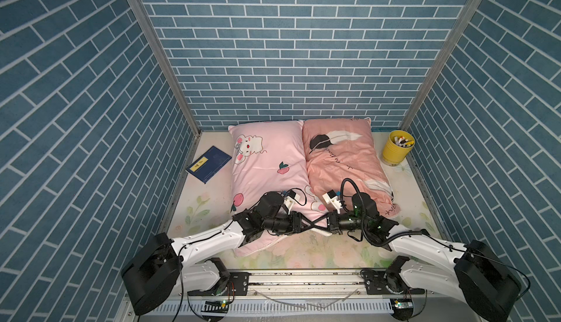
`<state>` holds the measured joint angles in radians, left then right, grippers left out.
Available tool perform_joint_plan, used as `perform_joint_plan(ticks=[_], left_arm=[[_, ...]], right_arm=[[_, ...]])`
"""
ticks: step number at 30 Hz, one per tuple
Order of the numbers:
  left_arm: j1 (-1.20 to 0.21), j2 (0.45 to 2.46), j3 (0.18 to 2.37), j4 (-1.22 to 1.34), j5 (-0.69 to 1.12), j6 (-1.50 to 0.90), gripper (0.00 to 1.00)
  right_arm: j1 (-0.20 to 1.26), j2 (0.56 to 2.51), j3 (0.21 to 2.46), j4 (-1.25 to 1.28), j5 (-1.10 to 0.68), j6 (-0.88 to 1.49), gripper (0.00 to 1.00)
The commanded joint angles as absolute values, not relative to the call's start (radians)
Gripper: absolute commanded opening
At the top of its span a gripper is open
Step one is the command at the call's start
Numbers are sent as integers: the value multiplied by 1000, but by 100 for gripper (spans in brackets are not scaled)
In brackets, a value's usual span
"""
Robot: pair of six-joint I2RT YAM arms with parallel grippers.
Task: Zip up pillowcases
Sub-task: Zip the zipper on the pillowcase.
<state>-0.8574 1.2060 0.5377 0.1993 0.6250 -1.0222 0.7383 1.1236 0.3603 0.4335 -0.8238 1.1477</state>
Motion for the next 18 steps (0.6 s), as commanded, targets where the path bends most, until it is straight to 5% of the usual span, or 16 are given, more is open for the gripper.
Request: perform_joint_plan(ticks=[1,18], left_arm=[[-862,1194,526,232,606,-1030,40],[-864,1188,534,192,617,-1024,24]], right_arm=[[735,1113,371,460,-844,1137,0],[726,1095,380,385,-810,1107,0]])
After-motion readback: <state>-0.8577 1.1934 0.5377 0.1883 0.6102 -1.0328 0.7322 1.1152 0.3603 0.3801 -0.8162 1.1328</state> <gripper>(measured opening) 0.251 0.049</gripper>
